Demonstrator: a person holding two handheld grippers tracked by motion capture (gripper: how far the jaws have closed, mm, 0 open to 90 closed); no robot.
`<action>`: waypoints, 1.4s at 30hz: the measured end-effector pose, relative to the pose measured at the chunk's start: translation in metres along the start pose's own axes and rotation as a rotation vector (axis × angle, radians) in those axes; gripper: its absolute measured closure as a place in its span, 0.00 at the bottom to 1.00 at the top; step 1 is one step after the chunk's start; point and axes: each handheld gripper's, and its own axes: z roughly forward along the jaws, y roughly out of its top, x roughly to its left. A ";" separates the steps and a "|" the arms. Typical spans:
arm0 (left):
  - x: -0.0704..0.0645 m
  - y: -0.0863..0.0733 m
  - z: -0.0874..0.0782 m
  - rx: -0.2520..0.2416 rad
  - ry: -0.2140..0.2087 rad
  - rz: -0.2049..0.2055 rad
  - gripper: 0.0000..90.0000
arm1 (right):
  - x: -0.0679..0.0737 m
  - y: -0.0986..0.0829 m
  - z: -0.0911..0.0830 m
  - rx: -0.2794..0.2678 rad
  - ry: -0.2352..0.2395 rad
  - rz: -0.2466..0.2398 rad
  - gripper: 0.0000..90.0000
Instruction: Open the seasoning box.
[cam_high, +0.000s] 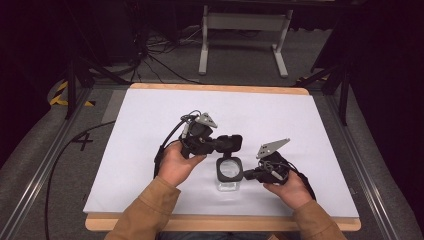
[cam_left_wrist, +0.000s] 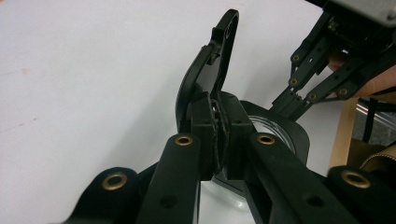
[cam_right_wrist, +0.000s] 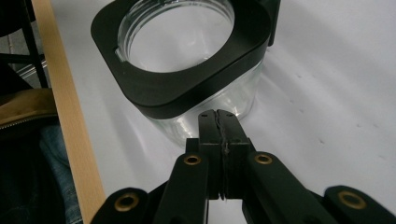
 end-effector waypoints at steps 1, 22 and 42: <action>0.001 0.000 0.000 -0.009 -0.006 -0.005 0.96 | 0.000 0.000 0.000 0.003 0.001 0.000 0.99; 0.007 -0.001 -0.001 -0.035 -0.106 -0.044 0.88 | -0.001 -0.004 0.007 0.060 0.056 0.004 0.99; -0.006 -0.021 -0.072 -0.083 0.086 -0.027 0.74 | -0.027 0.008 -0.065 -0.182 -0.073 0.014 0.92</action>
